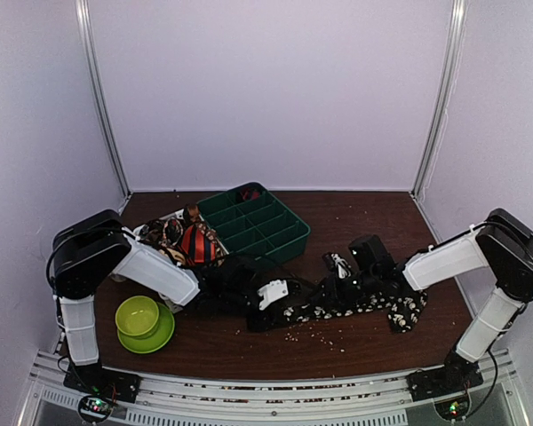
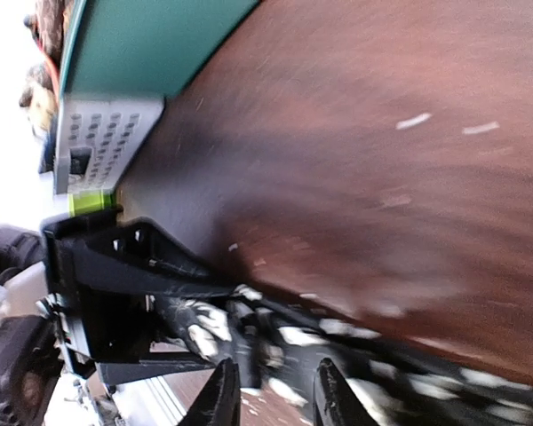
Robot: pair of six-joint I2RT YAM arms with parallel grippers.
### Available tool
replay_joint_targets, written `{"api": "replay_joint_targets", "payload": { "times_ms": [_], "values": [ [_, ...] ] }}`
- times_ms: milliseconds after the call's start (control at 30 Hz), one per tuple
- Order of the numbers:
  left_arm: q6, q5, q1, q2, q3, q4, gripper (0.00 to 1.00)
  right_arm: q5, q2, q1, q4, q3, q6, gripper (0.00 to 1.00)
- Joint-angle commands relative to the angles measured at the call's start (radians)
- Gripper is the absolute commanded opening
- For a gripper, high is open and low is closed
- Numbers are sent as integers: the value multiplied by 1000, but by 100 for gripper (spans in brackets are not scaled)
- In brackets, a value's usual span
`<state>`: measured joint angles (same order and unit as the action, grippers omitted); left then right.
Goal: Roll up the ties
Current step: Roll the tie at the center of the board.
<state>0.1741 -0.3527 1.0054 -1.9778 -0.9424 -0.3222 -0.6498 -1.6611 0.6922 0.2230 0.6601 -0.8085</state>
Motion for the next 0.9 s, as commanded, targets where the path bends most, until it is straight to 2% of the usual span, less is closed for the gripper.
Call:
{"api": "replay_joint_targets", "payload": {
  "times_ms": [0, 300, 567, 667, 767, 867],
  "values": [
    [25, -36, 4, -19, -12, -6, 43, 39, 66, -55, -25, -63, -6, 31],
    [40, -61, 5, -41, -51, 7, 42, 144, 61, -110, -115, -166, -47, 30],
    [28, -111, 29, -93, -120, -6, 42, 217, 248, -141, -146, -336, -72, 30],
    [9, -121, 33, -103, -128, -26, 42, 224, 267, -154, -165, -301, -34, 30],
    [9, -120, 33, -103, -123, -24, 42, 169, 286, -143, -129, -255, -27, 33],
    [15, -115, 34, -95, -104, -18, 42, 153, 316, -89, -136, -198, -22, 39]
  ]
}}
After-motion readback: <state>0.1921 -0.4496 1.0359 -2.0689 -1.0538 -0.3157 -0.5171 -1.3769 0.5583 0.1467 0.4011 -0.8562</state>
